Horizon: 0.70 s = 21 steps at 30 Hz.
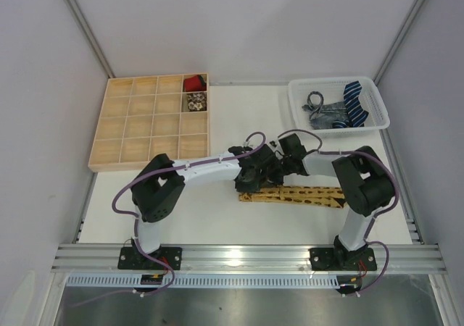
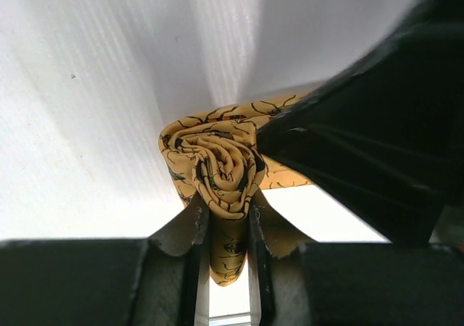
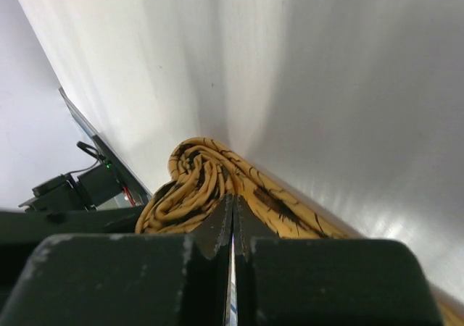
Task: Roll the ties
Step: Roll the tie
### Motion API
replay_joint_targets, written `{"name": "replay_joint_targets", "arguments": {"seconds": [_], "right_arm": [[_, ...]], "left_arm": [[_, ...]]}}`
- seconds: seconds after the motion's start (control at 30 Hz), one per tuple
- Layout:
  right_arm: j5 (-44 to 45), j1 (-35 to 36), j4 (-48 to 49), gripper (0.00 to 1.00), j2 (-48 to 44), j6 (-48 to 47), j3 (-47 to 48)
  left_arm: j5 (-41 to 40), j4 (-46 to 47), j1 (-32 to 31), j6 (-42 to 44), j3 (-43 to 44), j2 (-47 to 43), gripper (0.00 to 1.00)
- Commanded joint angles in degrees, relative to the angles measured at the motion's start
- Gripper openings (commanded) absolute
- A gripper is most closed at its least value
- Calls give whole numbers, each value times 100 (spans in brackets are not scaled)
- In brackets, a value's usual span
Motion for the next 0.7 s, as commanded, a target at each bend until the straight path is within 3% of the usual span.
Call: {"name": "replay_joint_targets", "arguments": {"seconds": [0.0, 0.1, 0.37, 0.67], "right_arm": [[122, -180, -417, 0, -568, -373, 84], [422, -224, -796, 0, -805, -611, -47], [597, -259, -410, 0, -577, -638, -619], [581, -268, -67, 0, -261, -532, -856]], "left_arm": [[440, 793, -77, -245, -377, 800, 1], [501, 810, -77, -228, -298, 897, 1], [606, 881, -86, -184, -184, 976, 2], [510, 793, -130, -157, -113, 932, 34]]}}
